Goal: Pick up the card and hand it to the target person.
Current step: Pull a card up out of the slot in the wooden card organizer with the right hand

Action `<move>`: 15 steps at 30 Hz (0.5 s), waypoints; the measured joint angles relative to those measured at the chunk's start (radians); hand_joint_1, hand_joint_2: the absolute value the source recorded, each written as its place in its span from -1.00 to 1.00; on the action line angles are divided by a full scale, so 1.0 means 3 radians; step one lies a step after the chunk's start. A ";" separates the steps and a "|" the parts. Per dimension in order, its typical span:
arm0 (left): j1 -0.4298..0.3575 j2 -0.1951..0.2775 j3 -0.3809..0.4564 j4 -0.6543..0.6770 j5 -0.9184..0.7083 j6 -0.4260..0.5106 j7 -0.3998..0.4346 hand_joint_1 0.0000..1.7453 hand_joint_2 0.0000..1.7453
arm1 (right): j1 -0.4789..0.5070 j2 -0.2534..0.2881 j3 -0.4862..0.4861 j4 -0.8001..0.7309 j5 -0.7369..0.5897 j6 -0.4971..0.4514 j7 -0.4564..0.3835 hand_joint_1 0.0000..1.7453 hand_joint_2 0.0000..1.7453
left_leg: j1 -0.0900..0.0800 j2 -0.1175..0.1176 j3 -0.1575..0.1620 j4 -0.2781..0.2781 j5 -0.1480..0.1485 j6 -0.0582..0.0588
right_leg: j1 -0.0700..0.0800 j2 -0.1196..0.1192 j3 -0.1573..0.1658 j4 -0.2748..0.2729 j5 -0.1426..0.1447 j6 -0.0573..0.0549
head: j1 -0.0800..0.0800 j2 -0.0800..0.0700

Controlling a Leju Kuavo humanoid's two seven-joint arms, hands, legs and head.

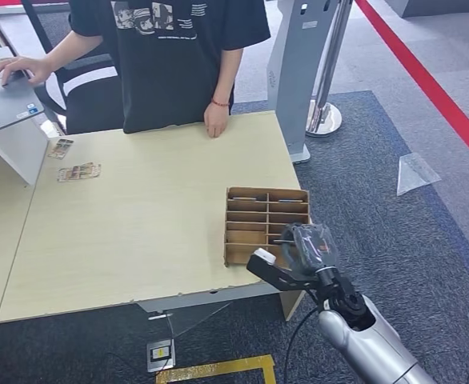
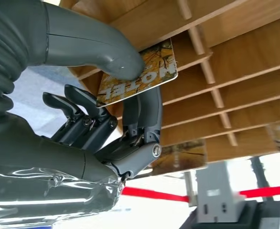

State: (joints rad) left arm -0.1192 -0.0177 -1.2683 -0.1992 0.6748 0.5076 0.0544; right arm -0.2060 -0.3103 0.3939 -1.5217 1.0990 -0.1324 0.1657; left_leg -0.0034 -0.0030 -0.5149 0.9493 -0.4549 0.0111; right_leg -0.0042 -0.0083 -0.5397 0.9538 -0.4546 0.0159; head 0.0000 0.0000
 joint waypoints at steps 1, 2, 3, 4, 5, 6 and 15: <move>0.0000 0.0004 0.0000 0.0000 0.0001 -0.0001 -0.0007 -1.00 1.00 | -0.0043 -0.0069 -0.0001 -0.0070 -0.0048 0.0078 -0.0062 1.00 1.00 | 0.0000 0.0001 0.0000 0.0001 0.0000 0.0000 | 0.0000 0.0002 -0.0001 0.0001 0.0000 0.0000 | 0.0000 0.0000; 0.0000 0.0008 -0.0001 0.0000 0.0002 -0.0004 -0.0013 -1.00 1.00 | -0.0094 -0.0143 0.0012 -0.0135 -0.0077 0.0157 -0.0115 1.00 1.00 | 0.0000 0.0002 -0.0001 0.0001 0.0000 -0.0001 | -0.0001 0.0003 -0.0002 0.0001 0.0001 0.0000 | 0.0000 0.0000; 0.0000 0.0013 -0.0002 0.0000 0.0003 -0.0006 -0.0021 -1.00 1.00 | -0.0160 -0.0233 0.0036 -0.0214 -0.0105 0.0255 -0.0173 1.00 1.00 | -0.0001 0.0003 -0.0002 0.0002 0.0000 0.0000 | -0.0001 0.0004 -0.0004 0.0003 0.0001 0.0001 | 0.0000 0.0000; 0.0000 0.0019 -0.0005 0.0000 0.0002 -0.0010 -0.0031 -1.00 1.00 | -0.0253 -0.0348 0.0081 -0.0302 -0.0165 0.0381 -0.0259 1.00 1.00 | -0.0001 0.0003 -0.0003 0.0003 0.0000 0.0000 | -0.0002 0.0003 -0.0004 0.0003 0.0001 0.0001 | 0.0000 0.0000; 0.0001 0.0024 -0.0007 0.0000 0.0002 -0.0015 -0.0041 -1.00 1.00 | -0.0359 -0.0463 0.0126 -0.0385 -0.0226 0.0508 -0.0313 1.00 1.00 | -0.0002 0.0002 -0.0005 0.0005 0.0000 0.0001 | -0.0003 0.0003 -0.0006 0.0005 0.0001 0.0001 | 0.0000 0.0000; 0.0001 0.0028 -0.0009 0.0000 0.0003 -0.0017 -0.0050 -1.00 1.00 | -0.0457 -0.0552 0.0149 -0.0455 -0.0317 0.0624 -0.0360 1.00 1.00 | -0.0003 0.0003 -0.0007 0.0006 0.0000 0.0001 | -0.0003 0.0003 -0.0008 0.0006 0.0001 0.0001 | 0.0000 0.0000; 0.0006 0.0017 0.0010 0.0002 0.0025 -0.0006 -0.0168 -1.00 1.00 | -0.1630 -0.1157 0.0620 -0.0523 -0.0910 0.1301 -0.0554 1.00 1.00 | -0.0007 0.0014 -0.0011 0.0015 0.0000 0.0003 | -0.0006 0.0014 -0.0015 0.0012 0.0006 0.0005 | 0.0000 0.0000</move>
State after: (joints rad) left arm -0.1174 -0.0126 -1.2652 -0.1988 0.6823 0.5056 0.0039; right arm -0.6950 -0.6574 0.5800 -1.6785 0.8258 0.2578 -0.0005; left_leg -0.0055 0.0011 -0.5182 0.9537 -0.4549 0.0121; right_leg -0.0060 -0.0042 -0.5442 0.9575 -0.4529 0.0173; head 0.0000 0.0000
